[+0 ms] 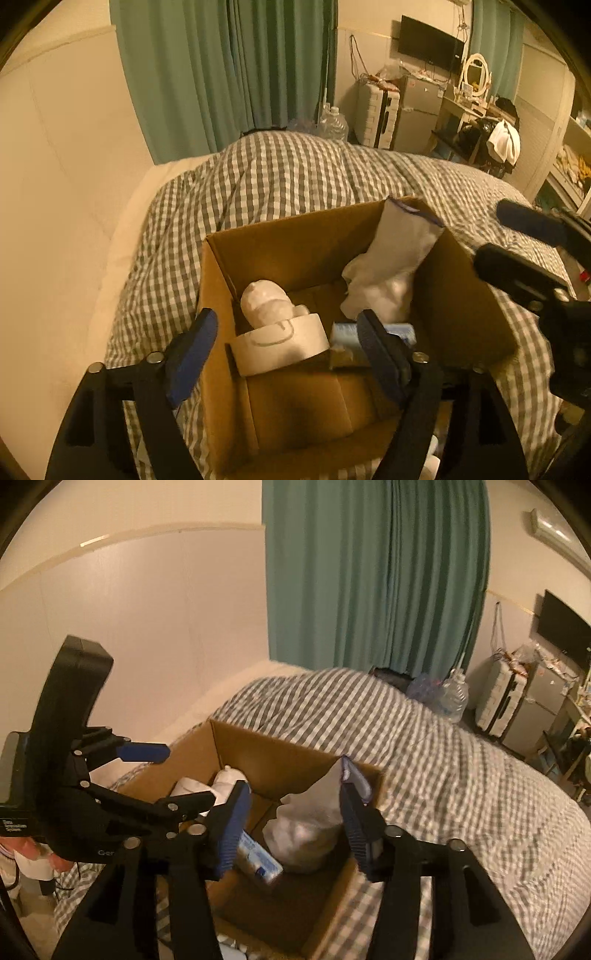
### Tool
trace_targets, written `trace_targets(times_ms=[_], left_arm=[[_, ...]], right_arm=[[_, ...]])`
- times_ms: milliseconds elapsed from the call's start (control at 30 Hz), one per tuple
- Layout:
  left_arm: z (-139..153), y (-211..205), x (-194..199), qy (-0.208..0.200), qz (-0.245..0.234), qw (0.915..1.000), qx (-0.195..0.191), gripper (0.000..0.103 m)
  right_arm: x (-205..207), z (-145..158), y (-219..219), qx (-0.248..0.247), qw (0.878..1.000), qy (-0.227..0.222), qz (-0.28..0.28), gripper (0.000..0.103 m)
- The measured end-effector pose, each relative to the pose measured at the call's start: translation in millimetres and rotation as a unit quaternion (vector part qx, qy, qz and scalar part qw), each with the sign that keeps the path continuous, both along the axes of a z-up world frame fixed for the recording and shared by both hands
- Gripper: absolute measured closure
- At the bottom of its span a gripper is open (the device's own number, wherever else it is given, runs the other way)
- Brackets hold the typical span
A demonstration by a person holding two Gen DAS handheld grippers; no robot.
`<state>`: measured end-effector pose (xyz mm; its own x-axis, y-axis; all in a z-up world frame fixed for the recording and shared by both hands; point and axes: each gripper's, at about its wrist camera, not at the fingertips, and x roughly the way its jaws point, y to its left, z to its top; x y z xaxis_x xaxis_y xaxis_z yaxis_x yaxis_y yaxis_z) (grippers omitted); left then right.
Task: Organize objects
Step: 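Lower the plush toy and wipe pack into the box and open both grippers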
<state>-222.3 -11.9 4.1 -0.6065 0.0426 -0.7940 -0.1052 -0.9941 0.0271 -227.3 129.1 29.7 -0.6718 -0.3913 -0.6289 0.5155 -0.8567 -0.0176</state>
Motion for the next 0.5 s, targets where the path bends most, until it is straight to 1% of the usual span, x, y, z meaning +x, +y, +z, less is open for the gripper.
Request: trace_targets(times_ms=[67, 100, 133, 167, 233, 267, 367, 433, 500], left_arm=[[12, 0, 12, 0.013, 0.001, 0.9999, 0.002, 0.018], [19, 0, 18, 0.019, 0.001, 0.9998, 0.002, 0.016], [26, 1, 25, 0.027, 0.002, 0.9996, 0.002, 0.013], [33, 1, 31, 0.035, 0.004, 0.9994, 0.001, 0.007], [47, 0, 47, 0.056, 0.009, 0.9984, 0.001, 0.005], [52, 0, 53, 0.063, 0.009, 0.998, 0.002, 0.005], [69, -1, 74, 0.083, 0.005, 0.9965, -0.001, 0.003], [77, -1, 87, 0.09, 0.004, 0.9959, -0.008, 0.002], [82, -3, 102, 0.097, -0.002, 0.9953, -0.002, 0.002]], right_arm=[[14, 14, 7, 0.002, 1.0, 0.016, -0.009, 0.038], [21, 20, 9, 0.004, 1.0, 0.023, -0.012, 0.036], [31, 26, 12, 0.005, 0.999, 0.03, -0.016, 0.03], [40, 33, 14, 0.007, 0.999, 0.036, -0.02, 0.023], [54, 47, 20, 0.008, 0.998, 0.048, -0.025, 0.016], [67, 55, 22, 0.008, 0.998, 0.057, -0.027, 0.014], [93, 73, 25, 0.013, 0.996, 0.08, -0.029, 0.011], [106, 80, 27, 0.02, 0.994, 0.094, -0.041, 0.009], [120, 87, 30, 0.02, 0.993, 0.104, -0.05, 0.006]])
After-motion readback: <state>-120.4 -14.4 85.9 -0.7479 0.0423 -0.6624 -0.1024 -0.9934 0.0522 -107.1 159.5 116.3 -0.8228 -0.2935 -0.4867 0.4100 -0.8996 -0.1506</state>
